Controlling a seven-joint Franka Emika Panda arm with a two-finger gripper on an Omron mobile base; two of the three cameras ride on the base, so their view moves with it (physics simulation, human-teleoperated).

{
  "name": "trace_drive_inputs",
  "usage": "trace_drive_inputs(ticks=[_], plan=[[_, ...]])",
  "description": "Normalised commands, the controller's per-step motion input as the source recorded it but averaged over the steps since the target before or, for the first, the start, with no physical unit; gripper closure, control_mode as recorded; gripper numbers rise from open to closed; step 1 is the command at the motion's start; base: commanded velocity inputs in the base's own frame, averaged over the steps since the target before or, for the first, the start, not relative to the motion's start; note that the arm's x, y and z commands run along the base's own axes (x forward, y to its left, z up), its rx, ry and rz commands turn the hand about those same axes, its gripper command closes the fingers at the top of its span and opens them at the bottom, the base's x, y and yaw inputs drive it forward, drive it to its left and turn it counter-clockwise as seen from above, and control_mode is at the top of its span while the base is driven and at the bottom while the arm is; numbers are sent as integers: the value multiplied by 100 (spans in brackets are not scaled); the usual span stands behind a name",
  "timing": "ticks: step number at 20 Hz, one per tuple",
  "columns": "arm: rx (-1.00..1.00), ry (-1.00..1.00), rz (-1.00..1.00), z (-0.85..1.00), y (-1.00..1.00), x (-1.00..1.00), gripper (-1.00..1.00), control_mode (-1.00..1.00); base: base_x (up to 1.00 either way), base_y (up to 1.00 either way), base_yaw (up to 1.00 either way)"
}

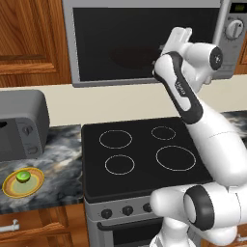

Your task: Remove the kiwi from the bowl and place it on the small plate. Then place the bowl with only the shrimp in the microwave, close the door, and press the start button to microwave the shrimp.

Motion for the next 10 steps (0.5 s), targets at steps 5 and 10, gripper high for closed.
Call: trace_drive_inputs(ticks=[5, 10], plan=[[6, -11, 5, -1, -41, -34, -100, -100, 0, 0, 0], [5, -17, -1, 0, -93, -95, -100, -100, 0, 0, 0]])
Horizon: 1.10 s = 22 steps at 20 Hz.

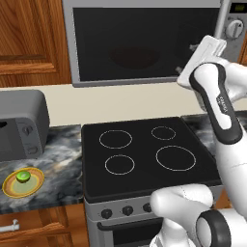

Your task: Remove the kiwi from the bowl and place it on the small plate. Then place the bowl with only the shrimp in the microwave, close the door, and press the start button to microwave the shrimp.

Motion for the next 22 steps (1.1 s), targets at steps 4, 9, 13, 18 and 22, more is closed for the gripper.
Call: trace_drive_inputs(ticks=[4, 9, 13, 18, 22], plan=[[3, -6, -6, -1, -100, -61, -100, -100, 0, 0, 0], [0, 0, -7, -7, -100, -16, -100, -100, 0, 0, 0], [0, 0, -2, -17, -100, 0, -100, -100, 0, 0, 0], [0, 0, 0, -36, -100, 2, -100, -100, 0, 0, 0], [0, 6, 4, -60, -53, 39, -100, -100, 0, 0, 0]])
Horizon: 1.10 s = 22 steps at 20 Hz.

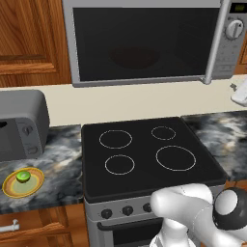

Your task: Remove the kiwi from the bowl and place it on the small plate. Then place the bowl with only the shrimp in the microwave, close the door, and press the start button to microwave the shrimp.

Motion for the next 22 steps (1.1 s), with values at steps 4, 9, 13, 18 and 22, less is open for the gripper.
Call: trace_drive_inputs(ticks=[4, 9, 13, 18, 22], plan=[[0, 10, 7, -46, -22, 48, -100, -100, 0, 0, 0], [0, 2, 6, -8, 0, 34, -100, -100, 0, 0, 0], [0, 0, 2, -6, 7, 6, -100, -100, 0, 0, 0], [0, 0, 0, 0, 19, 4, -100, -100, 0, 0, 0], [0, 0, 0, 0, 23, 6, -100, -100, 0, 0, 0]])
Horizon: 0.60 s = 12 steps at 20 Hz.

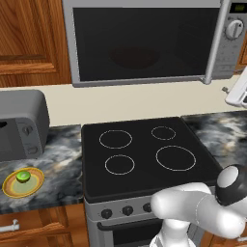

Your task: Remove the kiwi from the bowl and place it on the small plate. Then place the bowl with only the shrimp in the microwave, close the door, and press the start button to microwave the shrimp.

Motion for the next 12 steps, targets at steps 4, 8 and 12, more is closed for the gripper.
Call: trace_drive_inputs(ticks=[4, 8, 12], plan=[[0, 0, 0, 0, 12, 10, -100, -100, 0, 0, 0], [0, 0, 0, 0, 0, 23, -100, -100, 0, 0, 0], [0, 0, 0, 0, -4, 18, -100, -100, 0, 0, 0]])
